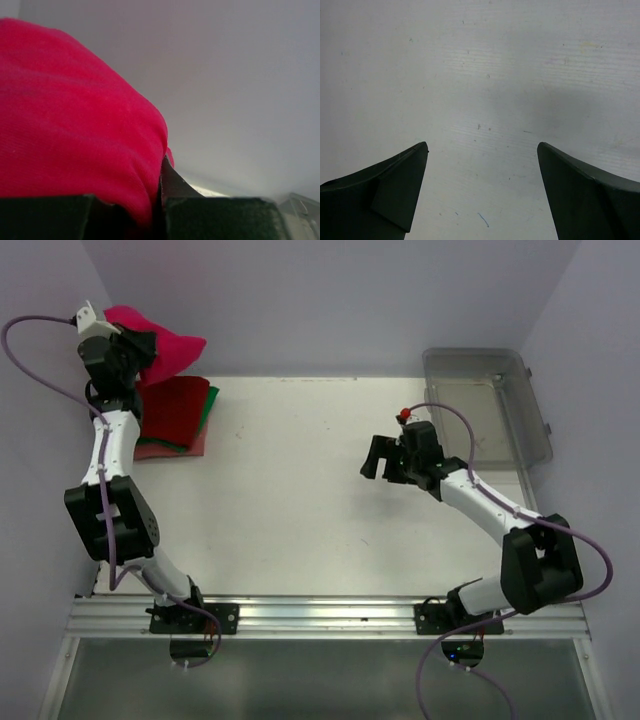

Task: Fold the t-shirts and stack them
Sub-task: Neatly place the folded tshirt to the corner

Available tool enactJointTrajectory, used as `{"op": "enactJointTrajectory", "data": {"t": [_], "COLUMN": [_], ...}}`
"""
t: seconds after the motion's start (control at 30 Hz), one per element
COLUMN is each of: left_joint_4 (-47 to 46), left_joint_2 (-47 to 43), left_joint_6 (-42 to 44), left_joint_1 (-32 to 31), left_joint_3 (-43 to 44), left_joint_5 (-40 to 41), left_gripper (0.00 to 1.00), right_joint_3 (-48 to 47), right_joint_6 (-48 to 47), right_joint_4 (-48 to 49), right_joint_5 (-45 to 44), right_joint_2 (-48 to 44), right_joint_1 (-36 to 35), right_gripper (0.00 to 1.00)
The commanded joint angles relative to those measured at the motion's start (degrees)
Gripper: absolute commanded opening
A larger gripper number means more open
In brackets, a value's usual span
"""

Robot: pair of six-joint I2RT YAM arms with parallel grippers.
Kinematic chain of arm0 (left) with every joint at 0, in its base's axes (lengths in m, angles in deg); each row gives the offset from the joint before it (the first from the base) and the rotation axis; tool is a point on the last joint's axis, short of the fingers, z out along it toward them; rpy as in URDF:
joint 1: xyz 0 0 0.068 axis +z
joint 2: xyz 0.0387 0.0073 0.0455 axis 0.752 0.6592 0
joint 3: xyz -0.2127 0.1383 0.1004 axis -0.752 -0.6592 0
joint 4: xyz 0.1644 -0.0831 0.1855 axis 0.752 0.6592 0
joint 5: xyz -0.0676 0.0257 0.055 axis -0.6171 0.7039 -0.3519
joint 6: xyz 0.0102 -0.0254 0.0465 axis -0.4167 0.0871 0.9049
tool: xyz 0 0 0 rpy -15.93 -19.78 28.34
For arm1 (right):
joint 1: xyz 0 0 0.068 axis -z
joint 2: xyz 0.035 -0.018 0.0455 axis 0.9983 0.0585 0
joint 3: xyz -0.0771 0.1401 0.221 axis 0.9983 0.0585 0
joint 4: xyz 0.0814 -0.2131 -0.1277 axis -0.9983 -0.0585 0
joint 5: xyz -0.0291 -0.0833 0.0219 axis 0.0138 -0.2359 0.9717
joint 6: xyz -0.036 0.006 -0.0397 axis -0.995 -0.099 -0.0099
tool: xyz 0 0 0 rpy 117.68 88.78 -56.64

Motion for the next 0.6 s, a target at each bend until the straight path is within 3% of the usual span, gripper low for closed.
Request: {"op": "enactJointTrajectory", "data": {"t": [0.0,0.1,0.27,0.33,0.37,0.4,0.57], "left_joint_4": [-11.05,-12.10,-8.77,-12.95,-20.28,-22.01,-18.86], "left_joint_2": [4.85,9.96,26.65,29.83,29.41,27.66,19.92], "left_joint_6": [2.65,-2.88,-16.13,-21.06,-25.35,-25.83,-26.44], "left_joint_1": [2.12,5.03,8.37,9.87,10.39,10.49,9.17], "left_joint_3": [0.76,-3.36,-6.80,-12.14,-14.86,-17.94,-19.28], "left_joint_5": [-1.39,-5.42,-11.14,-15.37,-15.81,-15.21,-10.46], "left_gripper": [0.00,0.00,0.00,0.00,0.00,0.00,0.00], "right_joint_3": [-0.31,-0.75,-0.40,0.47,0.74,1.26,2.94], "right_joint_6": [-0.15,0.02,0.20,-0.33,-0.59,-0.68,-0.77], "right_joint_4": [-0.82,-1.96,-2.85,-2.94,-3.11,-3.28,-1.97], "right_joint_5": [1.36,2.15,2.68,1.63,1.19,1.10,1.01], "right_joint_2": [-4.58,-5.46,-7.74,-8.45,-8.89,-9.16,-9.42], "right_joint_1": [-0.12,-0.21,-0.39,-0.65,-0.57,-0.65,-0.65], "right_gripper": [0.95,0.95,0.96,0.96,0.96,0.96,0.97]}}
